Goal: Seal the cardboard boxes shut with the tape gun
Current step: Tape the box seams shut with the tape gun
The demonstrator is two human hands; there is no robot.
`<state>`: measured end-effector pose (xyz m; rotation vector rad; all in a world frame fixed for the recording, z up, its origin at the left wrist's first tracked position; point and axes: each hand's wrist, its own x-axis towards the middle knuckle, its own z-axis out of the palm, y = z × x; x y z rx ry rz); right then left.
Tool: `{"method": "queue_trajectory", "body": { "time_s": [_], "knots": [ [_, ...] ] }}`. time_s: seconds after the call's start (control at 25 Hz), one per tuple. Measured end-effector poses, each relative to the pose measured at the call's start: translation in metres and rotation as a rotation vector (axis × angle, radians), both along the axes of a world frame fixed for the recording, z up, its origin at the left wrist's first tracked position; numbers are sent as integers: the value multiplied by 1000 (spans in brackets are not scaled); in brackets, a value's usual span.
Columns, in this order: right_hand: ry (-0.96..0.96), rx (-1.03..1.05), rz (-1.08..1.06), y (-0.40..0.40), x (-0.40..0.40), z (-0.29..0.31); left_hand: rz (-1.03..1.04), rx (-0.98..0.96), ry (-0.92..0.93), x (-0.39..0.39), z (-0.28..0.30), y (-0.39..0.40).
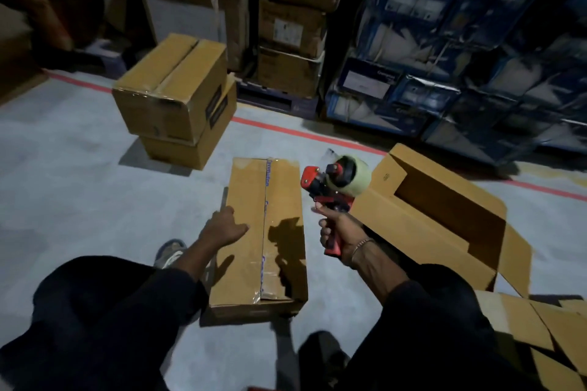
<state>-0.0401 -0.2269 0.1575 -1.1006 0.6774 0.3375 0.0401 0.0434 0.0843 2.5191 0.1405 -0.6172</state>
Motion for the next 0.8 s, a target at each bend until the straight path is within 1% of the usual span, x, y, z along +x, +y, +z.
{"method": "queue_trajectory", "body": {
  "time_s": [0.08, 0.16, 0.2, 0.28, 0.36, 0.44, 0.52, 0.64, 0.8],
  "knots": [
    [-60, 152, -91, 10, 10, -16, 150, -9, 98, -1, -35, 9],
    [-34, 194, -107, 14, 21, -47, 283, -36, 130, -3, -68, 4],
    [12, 219, -108, 13, 28, -66, 332, -40, 124, -1, -82, 1],
    [94, 268, -134, 7, 37, -104, 367, -62, 91, 11, -111, 1],
    [85, 260, -153, -2, 47, -141, 371, -118, 90, 29, -143, 8],
    [100, 204, -183, -8, 58, -166, 405, -228, 128, 44, -164, 10],
    [112, 216, -179, -7, 68, -174, 457, -300, 139, 52, -173, 6],
    [102, 246, -204, 2, 65, -172, 464, -315, 151, 50, -176, -2],
    [107, 118, -161, 0, 27, -154, 443, -365, 234, 18, -177, -9]
  ]
}}
